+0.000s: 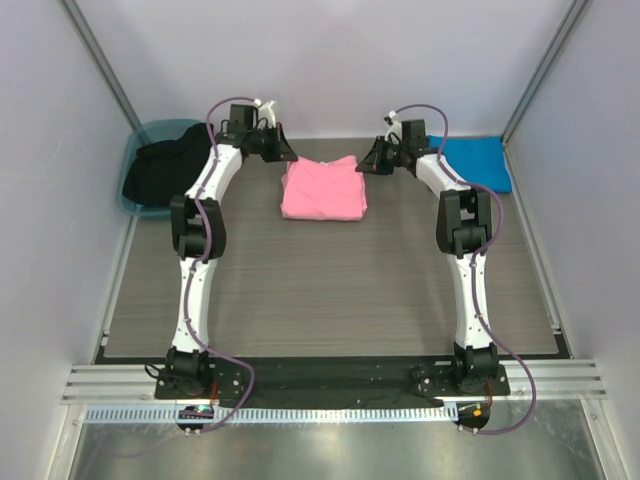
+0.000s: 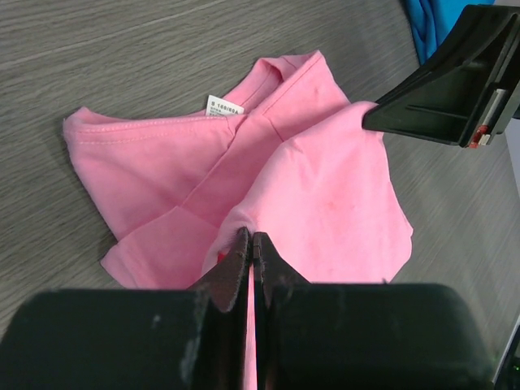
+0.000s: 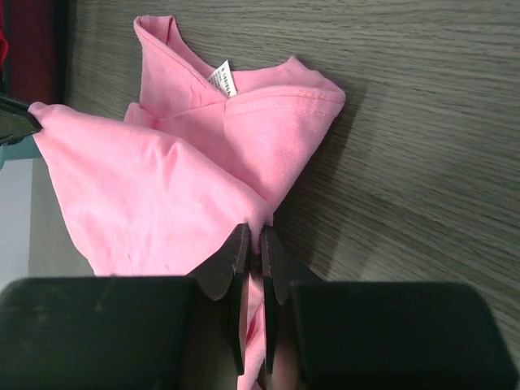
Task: Fold and stack the t-shirts
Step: Fold the tshirt
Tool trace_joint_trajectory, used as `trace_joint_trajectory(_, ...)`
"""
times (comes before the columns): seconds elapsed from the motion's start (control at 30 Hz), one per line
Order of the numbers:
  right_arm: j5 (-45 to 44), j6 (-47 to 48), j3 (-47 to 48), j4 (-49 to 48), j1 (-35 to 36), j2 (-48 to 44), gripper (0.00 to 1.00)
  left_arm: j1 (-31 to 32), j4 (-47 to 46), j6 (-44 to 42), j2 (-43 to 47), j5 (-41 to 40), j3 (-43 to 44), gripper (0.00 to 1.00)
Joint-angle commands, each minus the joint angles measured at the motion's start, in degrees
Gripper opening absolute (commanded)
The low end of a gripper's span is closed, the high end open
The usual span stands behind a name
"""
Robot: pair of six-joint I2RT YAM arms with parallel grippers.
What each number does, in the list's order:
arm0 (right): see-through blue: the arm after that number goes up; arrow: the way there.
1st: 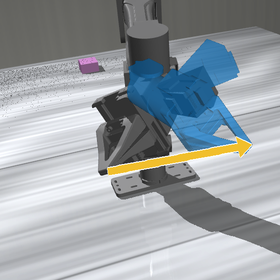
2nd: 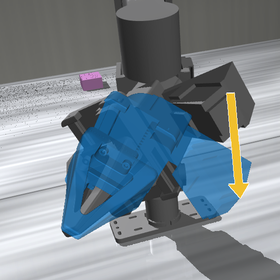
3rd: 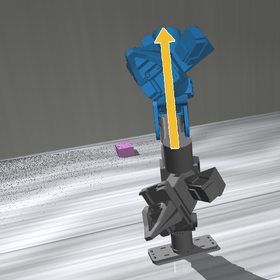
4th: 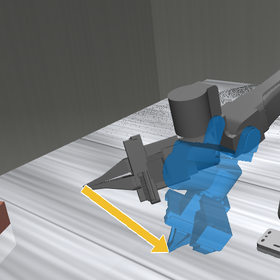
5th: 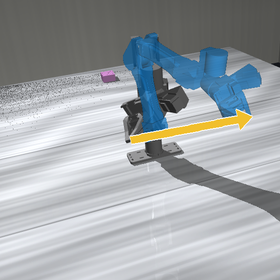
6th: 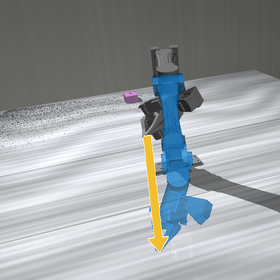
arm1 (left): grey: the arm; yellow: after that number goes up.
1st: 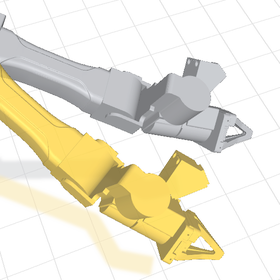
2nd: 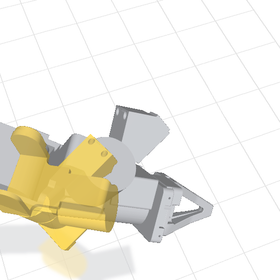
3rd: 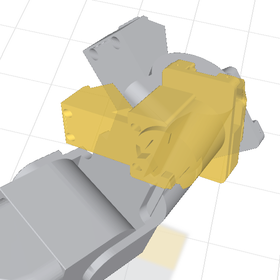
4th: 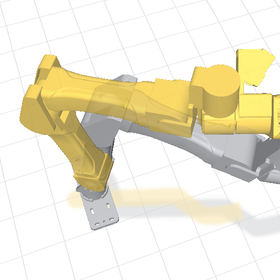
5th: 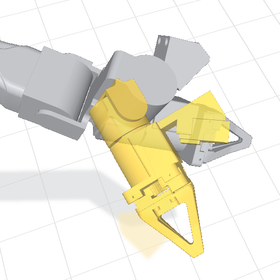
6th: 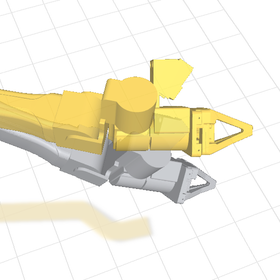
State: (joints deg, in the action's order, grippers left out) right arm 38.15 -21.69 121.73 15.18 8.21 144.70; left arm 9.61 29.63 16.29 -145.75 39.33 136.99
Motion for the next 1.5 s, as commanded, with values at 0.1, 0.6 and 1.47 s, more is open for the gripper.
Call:
trace_joint_trajectory(0.1,-1.6,1.7,3.0,1.0,0.3,-4.5,0.11,-0.5,-1.4,-0.6,4.2,1.8,-0.3,0.01)
trace_joint_trajectory(0.6,-2.6,2.4,2.8,2.8,0.5,-4.3,0.01,-0.5,-1.3,-0.6,3.9,1.7,-0.4,0.00)
trace_joint_trajectory(1.47,-6.0,0.2,23.9,-2.8,2.7,10.7,0.01,-1.5,-1.4,-7.2,-1.5,-15.0,7.3,0.00)
